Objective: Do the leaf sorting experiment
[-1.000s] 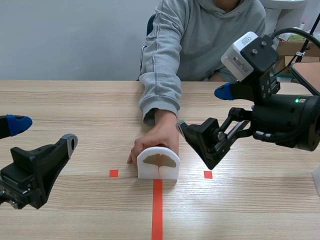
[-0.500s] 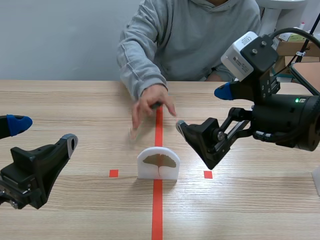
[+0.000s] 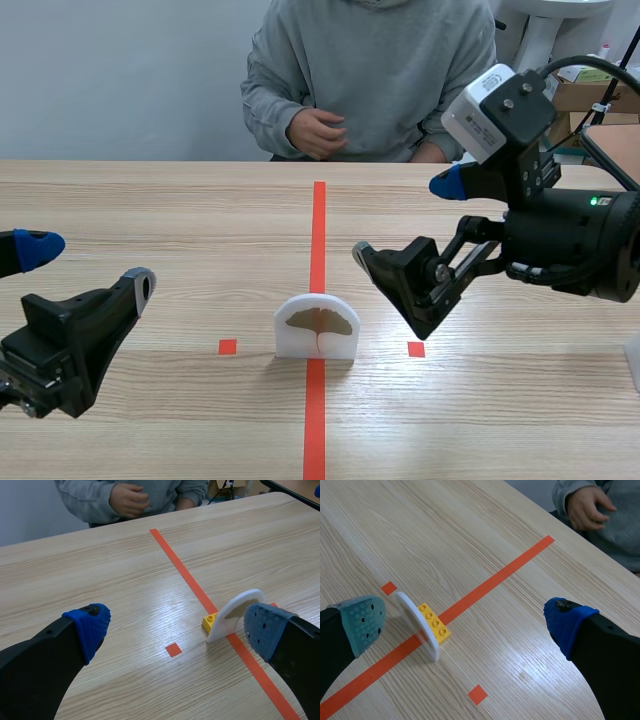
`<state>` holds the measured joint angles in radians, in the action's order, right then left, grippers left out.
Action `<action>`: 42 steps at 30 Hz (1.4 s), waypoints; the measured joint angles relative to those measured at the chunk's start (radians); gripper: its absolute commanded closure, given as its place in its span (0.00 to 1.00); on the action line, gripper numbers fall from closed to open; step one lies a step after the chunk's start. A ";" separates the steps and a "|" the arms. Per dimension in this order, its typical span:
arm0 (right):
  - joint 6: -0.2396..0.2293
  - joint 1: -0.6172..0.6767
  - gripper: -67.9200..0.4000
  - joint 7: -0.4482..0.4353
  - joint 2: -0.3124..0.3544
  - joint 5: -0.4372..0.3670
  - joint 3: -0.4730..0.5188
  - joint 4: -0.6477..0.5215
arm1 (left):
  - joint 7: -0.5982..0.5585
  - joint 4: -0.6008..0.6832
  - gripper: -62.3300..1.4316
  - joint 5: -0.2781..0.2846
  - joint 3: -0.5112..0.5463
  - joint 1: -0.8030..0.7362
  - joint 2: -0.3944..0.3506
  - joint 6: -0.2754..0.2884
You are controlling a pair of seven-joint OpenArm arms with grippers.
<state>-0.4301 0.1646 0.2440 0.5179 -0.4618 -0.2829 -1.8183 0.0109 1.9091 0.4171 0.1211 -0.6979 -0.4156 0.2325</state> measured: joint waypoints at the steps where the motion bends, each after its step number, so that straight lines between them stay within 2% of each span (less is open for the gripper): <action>1: 0.000 0.000 0.00 0.000 0.000 0.000 0.000 0.000 | 0.000 0.000 0.08 0.000 0.000 0.000 0.000 0.000; 13: 0.000 0.000 0.00 -0.007 0.000 0.004 0.000 0.000 | 0.000 0.000 0.08 0.000 0.000 0.000 0.000 0.000; 22: -0.017 0.000 0.00 0.016 0.000 0.092 0.000 0.000 | 0.000 0.000 0.08 0.000 0.000 0.000 0.000 0.000; 26: -0.115 -0.017 0.00 0.056 0.000 0.123 0.001 0.001 | 0.000 0.000 0.08 0.000 0.000 0.000 0.000 0.000; 28: -0.120 -0.033 0.00 0.058 0.001 0.125 0.001 0.002 | 0.000 0.000 0.08 0.000 0.000 0.000 0.000 0.000; 30: -0.153 -0.067 0.00 0.060 0.006 0.124 0.001 0.018 | 0.000 0.000 0.08 0.000 0.000 0.000 0.000 0.000; 33: -0.151 -0.127 0.00 0.061 0.020 0.122 -0.015 0.077 | 0.001 0.000 0.08 0.000 0.000 0.000 0.000 0.000; 40: -0.243 -0.271 0.00 0.065 0.039 0.126 -0.170 0.305 | 0.001 0.000 0.08 0.000 0.000 0.000 0.000 0.000; 42: -0.256 -0.308 0.00 0.065 0.038 0.126 -0.225 0.352 | 0.001 0.000 0.08 0.000 0.000 0.000 0.000 0.000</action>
<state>-0.6861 -0.1432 0.3092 0.5560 -0.3363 -0.5076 -1.4666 0.0116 1.9091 0.4171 0.1211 -0.6979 -0.4156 0.2321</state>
